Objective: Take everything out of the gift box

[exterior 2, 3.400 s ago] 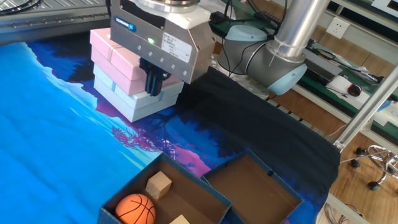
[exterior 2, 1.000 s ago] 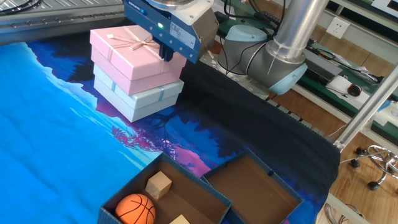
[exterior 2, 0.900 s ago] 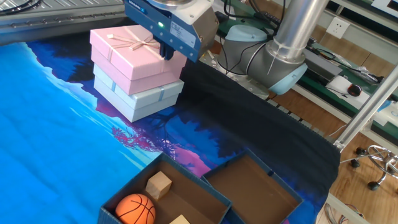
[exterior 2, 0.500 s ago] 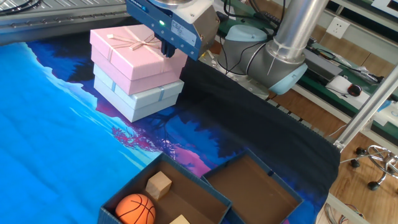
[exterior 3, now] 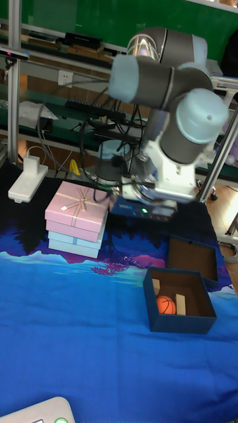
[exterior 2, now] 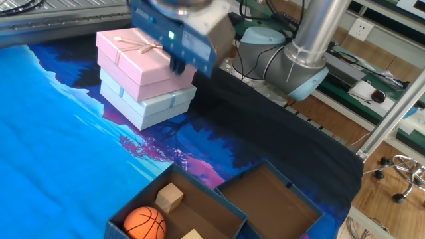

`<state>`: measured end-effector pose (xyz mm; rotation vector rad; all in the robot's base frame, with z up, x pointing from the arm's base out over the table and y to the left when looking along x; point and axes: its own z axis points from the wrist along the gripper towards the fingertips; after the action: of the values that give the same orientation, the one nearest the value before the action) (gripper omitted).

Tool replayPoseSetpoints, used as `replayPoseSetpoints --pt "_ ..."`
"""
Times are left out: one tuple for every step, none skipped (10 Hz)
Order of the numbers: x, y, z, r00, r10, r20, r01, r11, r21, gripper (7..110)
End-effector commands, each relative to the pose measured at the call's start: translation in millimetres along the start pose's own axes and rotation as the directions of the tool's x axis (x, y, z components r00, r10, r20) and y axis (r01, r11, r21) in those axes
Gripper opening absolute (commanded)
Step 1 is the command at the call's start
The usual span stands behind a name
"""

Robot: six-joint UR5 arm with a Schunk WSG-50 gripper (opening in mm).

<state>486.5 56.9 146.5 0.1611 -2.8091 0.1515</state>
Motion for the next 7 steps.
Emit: replayPoseSetpoints --pt "-87.0 63.0 -4.0 0.993 0.026 0.118 -0.018 0.997 -0.070 7" --pt "-110.5 89.7 -3.7 0.988 0.046 0.146 -0.031 0.994 -0.105 7" --pt "-136.3 121.7 8.0 0.980 0.043 0.194 -0.007 0.984 -0.180 7" --pt "-143.9 132.6 19.2 0.979 0.043 0.200 -0.005 0.983 -0.184 22" --pt "-143.4 147.6 26.6 0.981 0.084 0.173 -0.044 0.973 -0.226 22" --pt "-146.1 169.8 25.0 0.981 0.114 0.157 -0.059 0.946 -0.319 22" --pt "-157.1 153.7 30.4 0.974 0.127 0.189 -0.074 0.961 -0.266 44"
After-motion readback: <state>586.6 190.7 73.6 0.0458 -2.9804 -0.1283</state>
